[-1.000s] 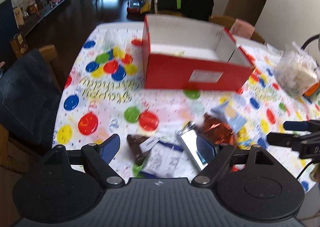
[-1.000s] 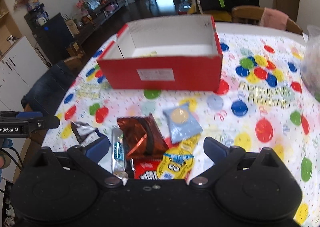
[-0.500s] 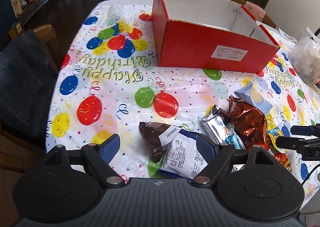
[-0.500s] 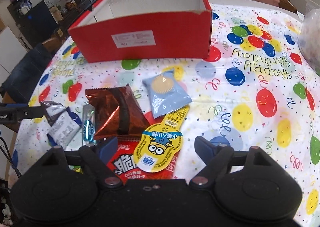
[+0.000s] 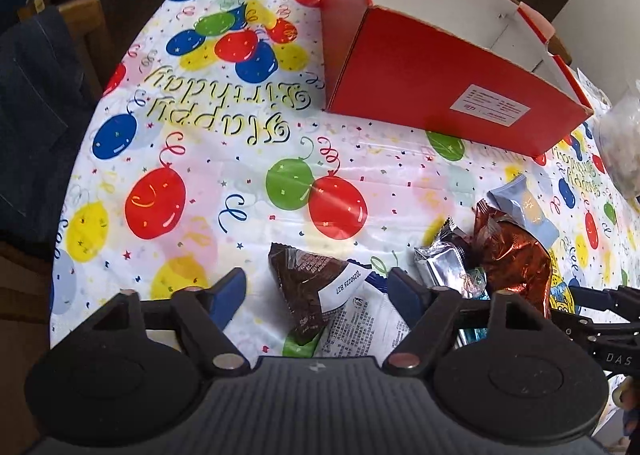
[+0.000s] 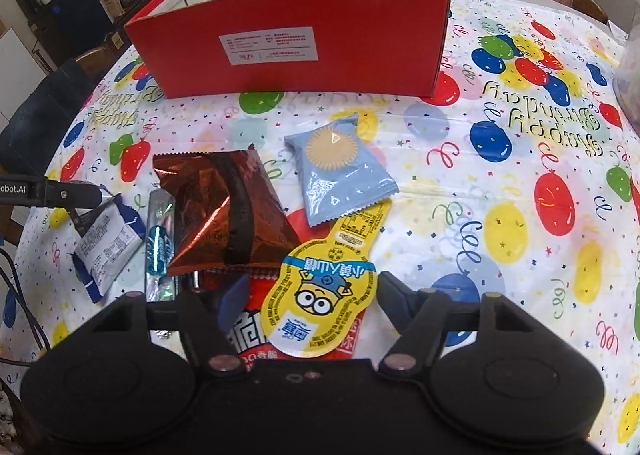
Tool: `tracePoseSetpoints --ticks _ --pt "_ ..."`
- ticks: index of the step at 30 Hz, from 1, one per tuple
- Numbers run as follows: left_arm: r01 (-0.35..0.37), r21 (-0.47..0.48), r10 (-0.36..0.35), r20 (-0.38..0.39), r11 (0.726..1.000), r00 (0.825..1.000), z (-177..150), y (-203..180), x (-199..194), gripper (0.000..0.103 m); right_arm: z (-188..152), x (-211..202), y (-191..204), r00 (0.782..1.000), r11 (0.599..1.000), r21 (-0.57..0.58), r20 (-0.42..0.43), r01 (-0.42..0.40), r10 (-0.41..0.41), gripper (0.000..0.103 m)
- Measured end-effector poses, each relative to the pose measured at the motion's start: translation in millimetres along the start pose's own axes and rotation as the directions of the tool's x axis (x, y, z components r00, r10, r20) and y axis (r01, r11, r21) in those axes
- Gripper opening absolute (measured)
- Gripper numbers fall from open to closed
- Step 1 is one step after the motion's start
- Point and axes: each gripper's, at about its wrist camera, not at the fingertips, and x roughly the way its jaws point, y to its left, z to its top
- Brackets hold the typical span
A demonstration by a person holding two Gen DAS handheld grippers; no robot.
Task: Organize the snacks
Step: 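Grasp the brown wrapped snack with left tool while right tool grasps the yellow Minion pouch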
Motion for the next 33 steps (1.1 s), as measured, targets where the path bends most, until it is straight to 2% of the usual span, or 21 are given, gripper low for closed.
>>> tracePoseSetpoints --ticks 1,4,7,9,12,15,29,30,31,33 --pt "0.002 -0.003 -0.002 -0.003 1.0 1.0 0.3 0.3 1.0 0.067 0.0 0.0 -0.5 1.0 1.0 0.0 0.001 0.0 0.0 0.066" --pt "0.0 -0.006 0.0 -0.009 1.0 1.0 0.8 0.1 3.0 0.063 -0.1 0.2 -1.4 1.0 1.0 0.001 0.001 0.005 -0.005 0.06" --pt "-0.002 -0.011 0.002 -0.023 1.0 1.0 0.9 0.2 5.9 0.053 -0.3 -0.7 -2.8 1.0 1.0 0.009 0.003 -0.001 0.001 0.059" --pt "-0.001 -0.01 0.001 -0.025 1.0 1.0 -0.3 -0.3 6.5 0.051 -0.7 -1.5 -2.8 1.0 1.0 0.009 0.003 -0.001 0.001 0.059" --pt "-0.001 -0.012 0.001 -0.02 1.0 1.0 -1.7 -1.0 4.9 0.038 -1.8 -3.8 -2.7 1.0 1.0 0.011 0.01 -0.001 0.001 0.059" --pt "-0.001 -0.018 0.0 -0.011 1.0 1.0 -2.3 0.3 3.4 0.033 -2.4 -6.2 -4.2 1.0 1.0 0.018 0.016 -0.007 0.007 0.058" --pt "0.014 -0.079 -0.011 0.036 0.997 0.999 -14.0 12.9 -13.1 0.028 -10.2 -31.4 -18.0 0.997 0.994 0.095 0.057 -0.062 0.056 0.058" --pt "0.019 -0.085 -0.016 0.04 0.996 0.999 -15.4 14.2 -15.0 0.028 -11.2 -34.0 -19.0 0.996 0.993 0.102 0.061 -0.066 0.06 0.058" --pt "0.025 -0.091 -0.021 0.043 0.995 0.999 -16.8 15.4 -17.1 0.028 -11.9 -36.5 -20.2 0.996 0.992 0.108 0.064 -0.073 0.067 0.052" --pt "0.034 -0.1 -0.029 0.051 0.994 0.998 -19.8 17.2 -21.9 0.028 -13.2 -41.2 -22.4 0.994 0.989 0.12 0.067 -0.09 0.082 0.052"
